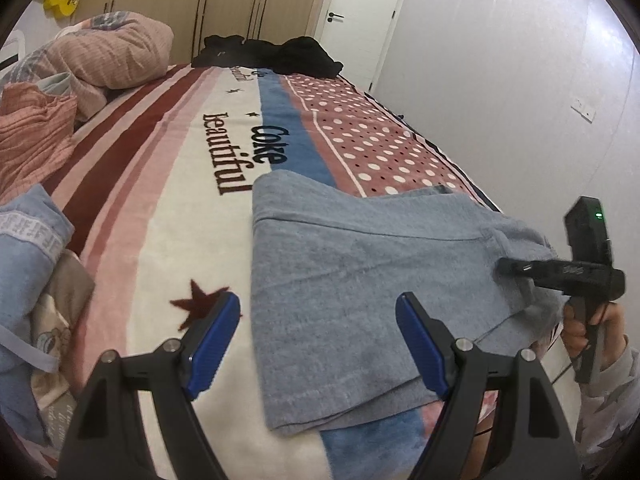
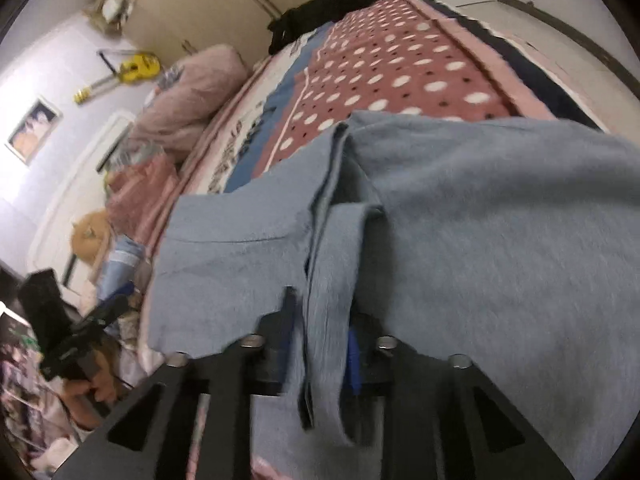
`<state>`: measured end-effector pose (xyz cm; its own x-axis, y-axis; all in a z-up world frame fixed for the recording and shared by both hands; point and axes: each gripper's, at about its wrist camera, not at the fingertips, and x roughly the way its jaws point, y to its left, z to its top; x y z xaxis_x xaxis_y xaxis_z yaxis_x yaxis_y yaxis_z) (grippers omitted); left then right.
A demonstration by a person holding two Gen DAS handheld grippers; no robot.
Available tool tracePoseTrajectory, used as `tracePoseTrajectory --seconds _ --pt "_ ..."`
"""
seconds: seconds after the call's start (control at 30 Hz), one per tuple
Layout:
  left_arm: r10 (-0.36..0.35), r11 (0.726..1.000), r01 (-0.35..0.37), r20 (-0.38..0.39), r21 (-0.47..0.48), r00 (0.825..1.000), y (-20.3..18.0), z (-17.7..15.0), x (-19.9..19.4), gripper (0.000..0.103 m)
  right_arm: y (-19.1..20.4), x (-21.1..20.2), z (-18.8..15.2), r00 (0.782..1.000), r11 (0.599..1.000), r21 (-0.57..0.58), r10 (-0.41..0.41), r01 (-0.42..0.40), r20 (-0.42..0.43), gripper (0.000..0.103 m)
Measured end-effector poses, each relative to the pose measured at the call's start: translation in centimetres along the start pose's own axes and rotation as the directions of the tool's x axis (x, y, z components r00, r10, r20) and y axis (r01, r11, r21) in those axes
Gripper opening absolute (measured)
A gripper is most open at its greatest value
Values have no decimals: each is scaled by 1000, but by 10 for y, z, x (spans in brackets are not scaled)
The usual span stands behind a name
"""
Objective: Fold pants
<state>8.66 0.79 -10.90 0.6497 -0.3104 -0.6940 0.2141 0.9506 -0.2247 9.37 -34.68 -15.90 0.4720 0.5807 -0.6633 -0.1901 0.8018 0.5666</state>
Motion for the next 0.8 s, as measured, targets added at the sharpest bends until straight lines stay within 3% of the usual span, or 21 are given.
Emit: tracePoseTrajectory --seconds 0.07,0.13,0.2,0.27,0.37,0.43,0.53,0.67,0.8 --pt "6 1000 -6 1 8 1000 0 0 -1 77 -14 -28 -7 998 999 44 -7 4 68 44" --pt "7 1000 -7 1 6 1000 0 -1 -1 77 -33 -63 -16 989 996 89 -32 20 144 48" --pt "0 1000 0 0 -3 1000 0 0 1 77 -52 -95 -23 975 990 135 -74 46 209 59" --pt "-8 1000 8 1 -8 1000 0 1 3 77 -81 -137 -35 948 974 214 -132 71 290 73" --pt "-21 1000 22 5 -9 1000 -4 2 3 77 -118 -180 -52 910 937 333 -225 105 348 74" --pt "-26 1000 26 5 -1 1000 -8 2 4 77 -140 -200 -68 896 906 414 -253 87 365 74" --pt "-24 1000 24 1 4 1000 -11 2 6 77 -161 -206 -90 916 884 466 -174 -16 362 74" --pt "-33 999 33 -6 0 999 -14 2 7 77 -168 -182 -102 936 874 485 -149 -25 317 74" --pt "-27 1000 27 -1 -4 1000 -15 2 6 77 -167 -160 -92 912 874 472 -97 -113 399 71"
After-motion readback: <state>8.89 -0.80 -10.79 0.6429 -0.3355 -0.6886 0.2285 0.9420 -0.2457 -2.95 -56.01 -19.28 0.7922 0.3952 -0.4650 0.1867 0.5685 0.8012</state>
